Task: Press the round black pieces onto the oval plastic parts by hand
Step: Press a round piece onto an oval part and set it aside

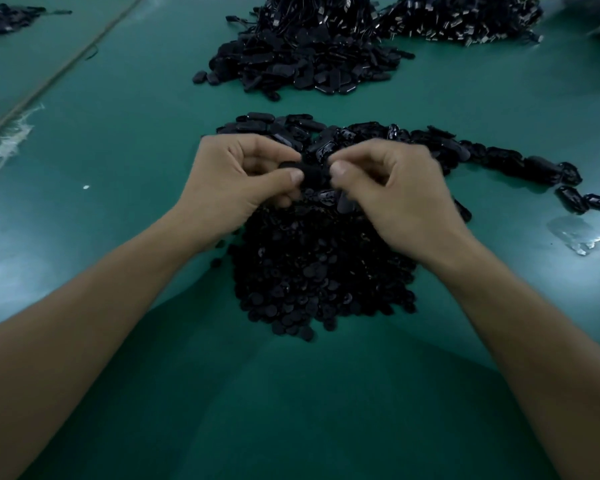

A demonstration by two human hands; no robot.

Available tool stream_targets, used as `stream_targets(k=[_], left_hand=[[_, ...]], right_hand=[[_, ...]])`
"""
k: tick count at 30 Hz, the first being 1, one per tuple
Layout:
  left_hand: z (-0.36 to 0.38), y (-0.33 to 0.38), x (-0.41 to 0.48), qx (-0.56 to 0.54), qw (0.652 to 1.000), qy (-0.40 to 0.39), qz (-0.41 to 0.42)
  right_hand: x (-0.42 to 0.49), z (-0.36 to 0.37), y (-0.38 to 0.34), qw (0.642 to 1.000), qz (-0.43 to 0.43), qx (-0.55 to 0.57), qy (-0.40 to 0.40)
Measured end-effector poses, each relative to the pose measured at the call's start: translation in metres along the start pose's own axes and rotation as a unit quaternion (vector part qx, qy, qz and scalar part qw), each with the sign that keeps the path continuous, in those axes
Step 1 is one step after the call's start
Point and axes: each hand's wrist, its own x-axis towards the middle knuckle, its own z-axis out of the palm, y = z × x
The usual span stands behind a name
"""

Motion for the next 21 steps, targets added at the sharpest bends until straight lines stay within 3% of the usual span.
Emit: stream_targets(k=[4, 8, 11, 21], left_hand=[[-0.014, -0.012, 0.009, 0.019, 0.990, 0.137, -0.036], [-0.021, -0.027, 0.013, 0.083, 0.979, 0.182, -0.034], [-0.024, -0.034, 0.015, 0.090, 0.976, 0.193, -0.042], [-0.022, -0.036, 0.012, 0.161, 0.973, 0.165, -0.015]], right_hand=[[0.022, -0.028, 0.030, 0.981, 0.048, -0.178, 0.061], [0.036, -0.049, 0.064, 0.953, 0.121, -0.278, 0.022], [0.041, -0.050, 0.073, 0.947, 0.137, -0.292, 0.004], [0.055, -0.051, 0.074, 0.960, 0.202, -0.181, 0.074]])
